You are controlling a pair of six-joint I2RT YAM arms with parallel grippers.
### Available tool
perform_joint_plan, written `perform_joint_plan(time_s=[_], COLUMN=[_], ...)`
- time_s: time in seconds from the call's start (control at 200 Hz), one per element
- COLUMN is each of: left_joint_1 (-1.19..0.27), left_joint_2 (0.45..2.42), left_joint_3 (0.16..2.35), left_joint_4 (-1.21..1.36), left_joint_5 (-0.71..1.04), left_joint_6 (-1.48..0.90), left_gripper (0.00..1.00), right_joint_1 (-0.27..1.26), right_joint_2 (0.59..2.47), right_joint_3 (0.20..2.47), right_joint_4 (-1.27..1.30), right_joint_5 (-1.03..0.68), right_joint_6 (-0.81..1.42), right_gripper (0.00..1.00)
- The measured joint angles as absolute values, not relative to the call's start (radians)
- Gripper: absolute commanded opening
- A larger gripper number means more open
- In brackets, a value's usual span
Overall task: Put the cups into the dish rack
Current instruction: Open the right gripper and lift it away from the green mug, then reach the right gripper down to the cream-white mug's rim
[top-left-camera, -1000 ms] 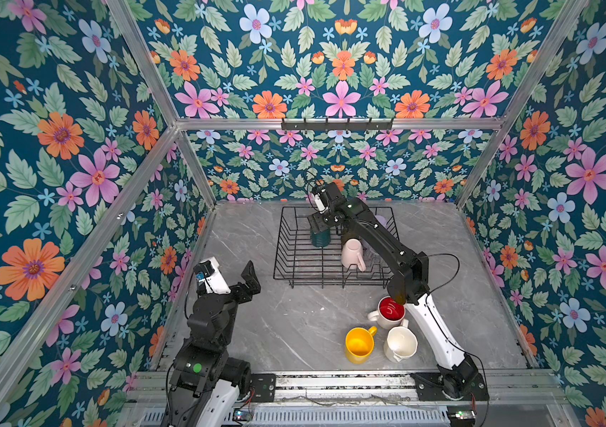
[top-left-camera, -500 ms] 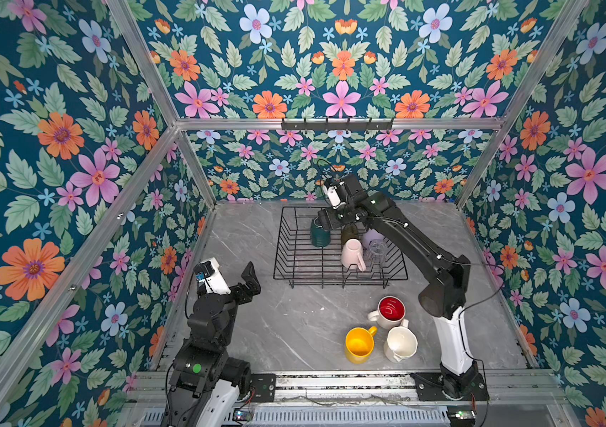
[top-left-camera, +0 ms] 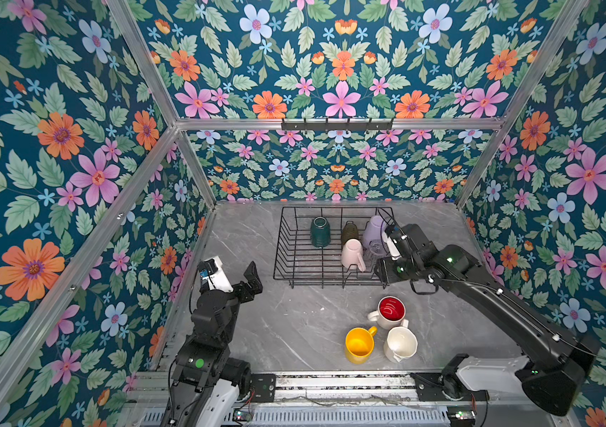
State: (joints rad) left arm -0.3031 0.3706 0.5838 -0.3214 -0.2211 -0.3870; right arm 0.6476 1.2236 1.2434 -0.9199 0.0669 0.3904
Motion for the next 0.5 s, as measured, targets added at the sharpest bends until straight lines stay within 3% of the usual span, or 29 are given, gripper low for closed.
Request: perform_joint_plan(time_s=[0.25, 0.5], left_joint_1=[-0.303, -0.303], left_joint_2=[0.374, 0.374], left_joint_3=[0.584, 0.583], left_joint_4=[-0.320, -0.317], left_joint_5=[-0.212, -0.211], left_joint_6=[-0.387, -0.387], left_gripper=[1.00, 1.00], right_joint_1=[0.664, 0.793], right_joint_2=[1.071, 0.995], right_joint_3=[1.110, 1.058], right_joint_4=[-1.065, -1.235], right_joint_5=[0.067, 0.082], right_joint_6=[0.545, 0.719], right_gripper=[0.56, 0.50])
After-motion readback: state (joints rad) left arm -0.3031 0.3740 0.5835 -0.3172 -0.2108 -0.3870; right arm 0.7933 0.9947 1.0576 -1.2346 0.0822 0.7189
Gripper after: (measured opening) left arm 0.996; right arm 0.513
